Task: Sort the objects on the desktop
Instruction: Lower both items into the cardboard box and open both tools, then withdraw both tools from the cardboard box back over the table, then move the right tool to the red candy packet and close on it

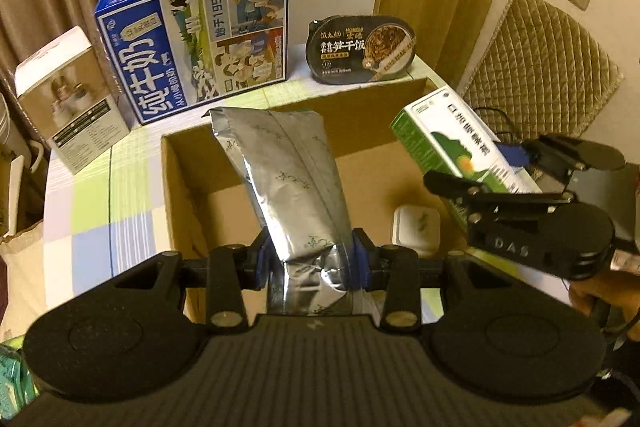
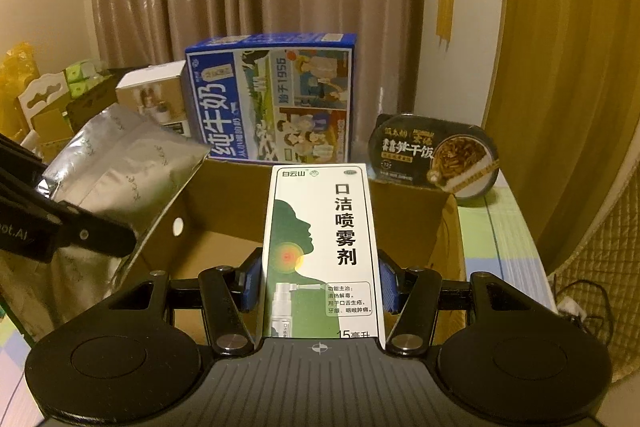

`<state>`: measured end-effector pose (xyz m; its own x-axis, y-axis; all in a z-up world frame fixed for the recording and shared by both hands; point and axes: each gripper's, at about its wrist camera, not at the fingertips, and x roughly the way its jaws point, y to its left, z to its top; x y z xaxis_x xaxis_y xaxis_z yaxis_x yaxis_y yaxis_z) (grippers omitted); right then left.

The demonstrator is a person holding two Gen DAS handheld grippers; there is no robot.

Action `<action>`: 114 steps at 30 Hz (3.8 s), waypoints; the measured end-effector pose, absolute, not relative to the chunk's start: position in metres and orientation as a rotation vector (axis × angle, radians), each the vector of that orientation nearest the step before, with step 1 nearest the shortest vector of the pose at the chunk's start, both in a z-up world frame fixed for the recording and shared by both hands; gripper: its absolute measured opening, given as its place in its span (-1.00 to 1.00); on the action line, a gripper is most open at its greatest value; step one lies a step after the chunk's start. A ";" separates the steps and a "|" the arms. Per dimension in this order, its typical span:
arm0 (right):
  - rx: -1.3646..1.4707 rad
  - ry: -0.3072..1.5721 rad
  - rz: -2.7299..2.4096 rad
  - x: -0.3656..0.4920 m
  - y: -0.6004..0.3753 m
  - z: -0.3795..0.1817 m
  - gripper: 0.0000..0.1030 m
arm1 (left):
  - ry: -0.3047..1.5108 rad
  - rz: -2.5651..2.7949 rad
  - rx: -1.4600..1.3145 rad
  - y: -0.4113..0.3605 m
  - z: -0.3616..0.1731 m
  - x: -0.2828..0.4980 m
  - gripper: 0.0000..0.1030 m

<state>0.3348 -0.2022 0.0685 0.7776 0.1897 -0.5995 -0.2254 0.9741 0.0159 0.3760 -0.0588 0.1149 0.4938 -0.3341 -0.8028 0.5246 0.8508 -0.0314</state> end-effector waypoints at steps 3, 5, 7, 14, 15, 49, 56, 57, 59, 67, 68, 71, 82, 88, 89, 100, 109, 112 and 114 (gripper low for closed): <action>-0.053 0.651 0.223 0.341 -0.202 0.064 0.03 | 0.913 -0.524 0.221 -0.063 0.111 0.390 -0.32; -0.053 0.656 0.223 0.345 -0.202 0.061 0.03 | 0.912 -0.523 0.217 -0.064 0.108 0.398 -0.32; -0.054 0.659 0.222 0.348 -0.201 0.058 0.02 | 0.910 -0.522 0.217 -0.067 0.104 0.405 -0.32; -0.049 0.669 0.217 0.356 -0.205 0.052 0.03 | 0.880 -0.497 0.226 -0.071 0.096 0.419 -0.33; -0.048 0.670 0.218 0.356 -0.206 0.051 0.03 | 0.877 -0.500 0.226 -0.071 0.096 0.419 -0.33; 0.045 0.545 0.187 0.162 -0.248 0.074 0.90 | 0.785 -0.345 0.204 0.007 0.105 0.246 0.91; 0.078 0.618 0.128 0.100 -0.263 0.045 0.91 | 0.828 -0.310 0.188 0.016 0.080 0.178 0.92; 0.063 0.626 0.116 0.093 -0.264 0.040 0.91 | 0.834 -0.308 0.185 0.017 0.076 0.168 0.92; 0.057 0.648 0.108 0.080 -0.267 0.031 0.91 | 0.843 -0.300 0.170 0.019 0.070 0.151 0.91; 0.020 0.716 0.155 0.046 -0.267 0.005 0.90 | 0.881 -0.281 0.129 0.013 0.039 0.102 0.91; 0.026 0.726 0.159 0.045 -0.266 0.003 0.90 | 0.892 -0.281 0.123 0.013 0.035 0.098 0.91; 0.051 0.749 0.150 0.046 -0.266 -0.003 0.90 | 0.920 -0.279 0.102 0.013 0.025 0.090 0.90; 0.075 0.821 0.122 0.064 -0.247 -0.022 0.90 | 0.930 -0.284 0.140 0.015 0.007 0.094 0.87; 0.076 0.838 0.121 0.074 -0.238 -0.031 0.85 | 0.970 -0.328 0.102 0.009 -0.013 0.104 0.67; 0.076 0.838 0.120 0.075 -0.237 -0.032 0.83 | 0.980 -0.339 0.082 0.008 -0.016 0.107 0.54; 0.059 0.854 0.124 0.094 -0.226 -0.045 0.78 | 1.005 -0.373 0.010 -0.010 -0.039 0.135 -0.03; 0.056 0.859 0.102 0.106 -0.220 -0.054 0.64 | 1.005 -0.361 0.086 -0.007 -0.043 0.134 -0.84; 0.068 0.868 0.080 0.110 -0.219 -0.057 0.54 | 1.005 -0.350 0.103 0.000 -0.041 0.126 -0.87; 0.072 0.872 0.058 0.113 -0.217 -0.060 0.52 | 1.006 -0.336 0.120 0.003 -0.040 0.119 -0.87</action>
